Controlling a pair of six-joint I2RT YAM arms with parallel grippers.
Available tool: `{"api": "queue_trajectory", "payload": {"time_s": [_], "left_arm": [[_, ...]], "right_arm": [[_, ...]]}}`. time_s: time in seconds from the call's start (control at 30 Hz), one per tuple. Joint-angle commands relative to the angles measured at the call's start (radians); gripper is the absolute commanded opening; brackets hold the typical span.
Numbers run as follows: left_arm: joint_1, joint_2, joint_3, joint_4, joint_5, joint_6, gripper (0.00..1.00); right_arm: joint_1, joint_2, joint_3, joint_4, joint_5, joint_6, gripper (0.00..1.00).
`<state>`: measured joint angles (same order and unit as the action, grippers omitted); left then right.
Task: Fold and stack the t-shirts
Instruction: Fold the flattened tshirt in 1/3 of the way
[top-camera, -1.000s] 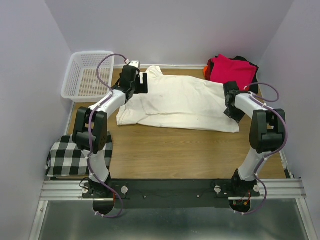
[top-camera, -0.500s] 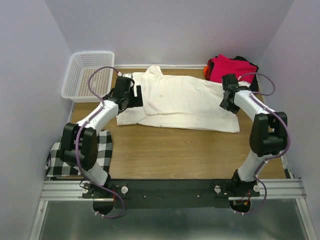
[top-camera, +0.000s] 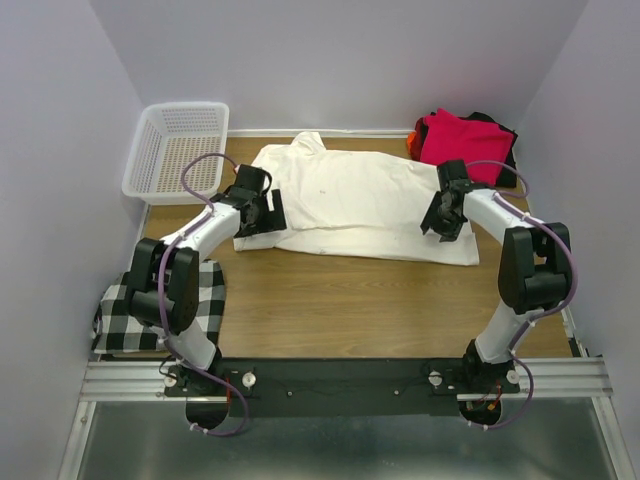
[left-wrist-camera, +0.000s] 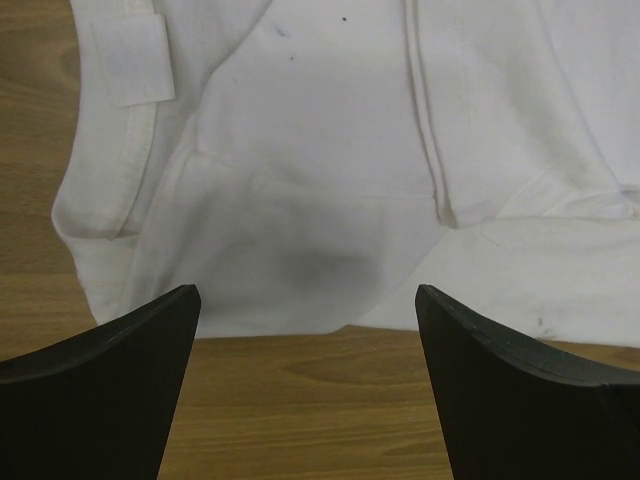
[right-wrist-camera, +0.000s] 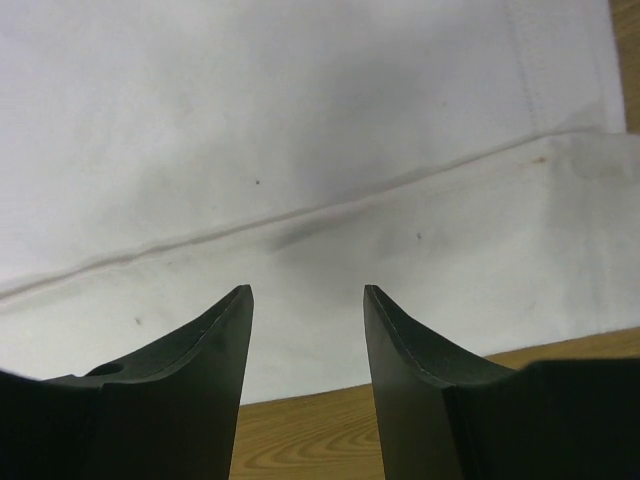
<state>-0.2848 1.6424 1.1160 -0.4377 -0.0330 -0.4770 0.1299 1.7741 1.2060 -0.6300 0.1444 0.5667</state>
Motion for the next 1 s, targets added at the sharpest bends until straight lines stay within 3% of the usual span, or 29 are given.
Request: {"api": "queue_trajectory", "payload": {"time_s": [0.0,0.33,0.67,0.97], "left_arm": [[0.012,0.083,0.033,-0.018,-0.005,-0.049,0.97],[0.039,0.189,0.122,-0.064,-0.05,-0.095,0.97],[0.113,0.273,0.246,-0.176,-0.174,-0.086,0.97],[0.125,0.339,0.294,-0.176,-0.134,-0.052,0.95]], "right_arm": [[0.0,0.022,-0.019,0.026,-0.124,-0.054,0.57],[-0.001,0.103,-0.039,0.029,-0.192,-0.056,0.56],[-0.001,0.153,-0.049,-0.059,-0.077,-0.028,0.56],[-0.001,0.148,-0.068,-0.094,-0.023,-0.019,0.56]]}}
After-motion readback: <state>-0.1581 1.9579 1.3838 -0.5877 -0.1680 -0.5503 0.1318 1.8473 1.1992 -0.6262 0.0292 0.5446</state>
